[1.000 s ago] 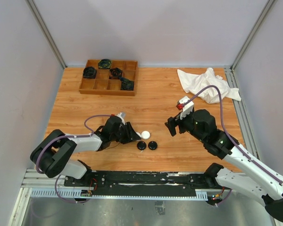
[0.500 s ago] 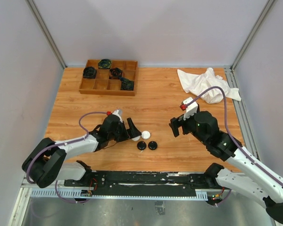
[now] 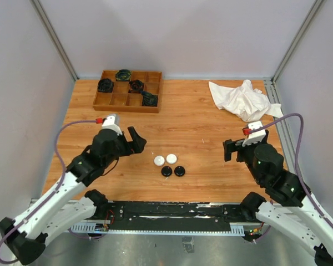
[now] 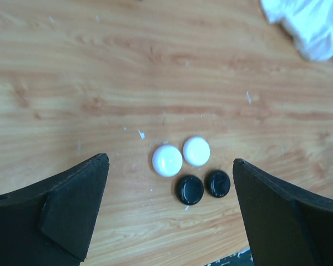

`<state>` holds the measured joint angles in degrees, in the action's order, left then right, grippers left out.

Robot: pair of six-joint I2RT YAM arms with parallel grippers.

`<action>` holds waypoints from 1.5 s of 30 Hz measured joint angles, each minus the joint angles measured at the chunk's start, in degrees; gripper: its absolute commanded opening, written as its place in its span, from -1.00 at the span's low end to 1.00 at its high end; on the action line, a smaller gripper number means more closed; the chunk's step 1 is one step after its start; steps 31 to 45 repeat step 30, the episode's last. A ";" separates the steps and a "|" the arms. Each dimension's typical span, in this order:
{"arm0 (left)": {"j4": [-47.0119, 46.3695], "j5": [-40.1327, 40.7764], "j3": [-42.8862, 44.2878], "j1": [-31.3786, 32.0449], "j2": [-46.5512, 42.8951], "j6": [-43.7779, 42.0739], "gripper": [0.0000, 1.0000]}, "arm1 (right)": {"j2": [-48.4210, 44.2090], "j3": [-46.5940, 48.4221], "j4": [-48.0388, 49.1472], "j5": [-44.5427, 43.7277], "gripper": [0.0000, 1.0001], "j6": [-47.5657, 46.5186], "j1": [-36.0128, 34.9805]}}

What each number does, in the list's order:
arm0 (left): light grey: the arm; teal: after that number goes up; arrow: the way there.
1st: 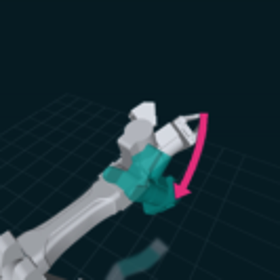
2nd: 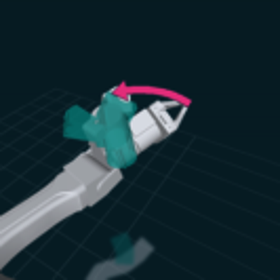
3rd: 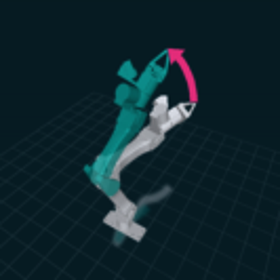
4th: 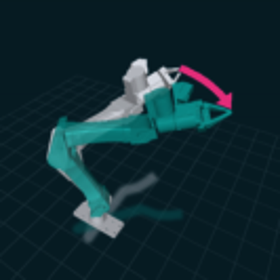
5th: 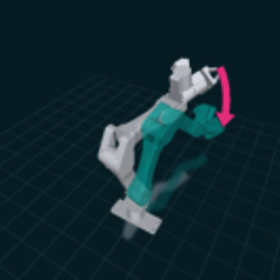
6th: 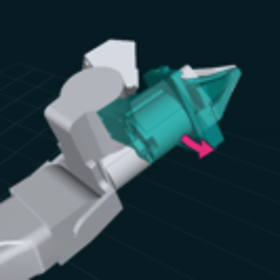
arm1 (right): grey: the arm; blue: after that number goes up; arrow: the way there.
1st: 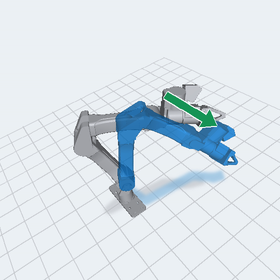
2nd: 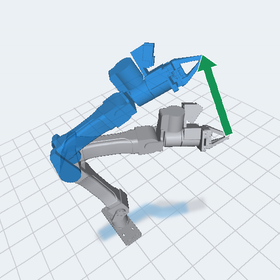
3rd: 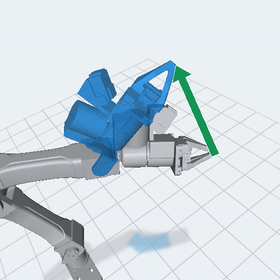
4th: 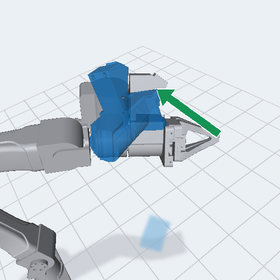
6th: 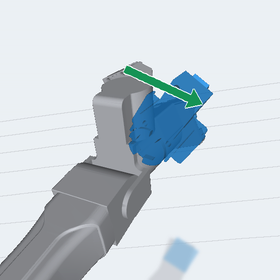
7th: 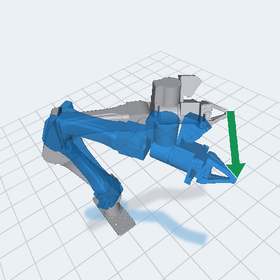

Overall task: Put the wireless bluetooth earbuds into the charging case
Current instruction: Reset both arms

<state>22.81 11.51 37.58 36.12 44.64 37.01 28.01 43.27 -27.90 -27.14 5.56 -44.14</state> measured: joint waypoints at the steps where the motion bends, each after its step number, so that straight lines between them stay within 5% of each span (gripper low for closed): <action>1: 2.14 1.57 1.92 0.00 -2.21 -0.90 0.99 | -0.83 0.63 -0.79 -1.55 0.97 0.31 0.00; 8: 9.42 7.02 6.97 0.00 -15.19 -5.64 0.98 | -2.01 2.12 -4.66 -8.17 0.97 1.57 0.00; 20: 4.83 15.47 1.07 0.00 -32.26 -13.09 0.98 | -6.88 2.10 -6.43 -11.96 0.97 2.12 0.00; 45: 3.76 17.64 -1.60 0.00 -33.53 -15.15 0.99 | -8.70 1.70 -5.62 -10.60 0.97 1.42 0.00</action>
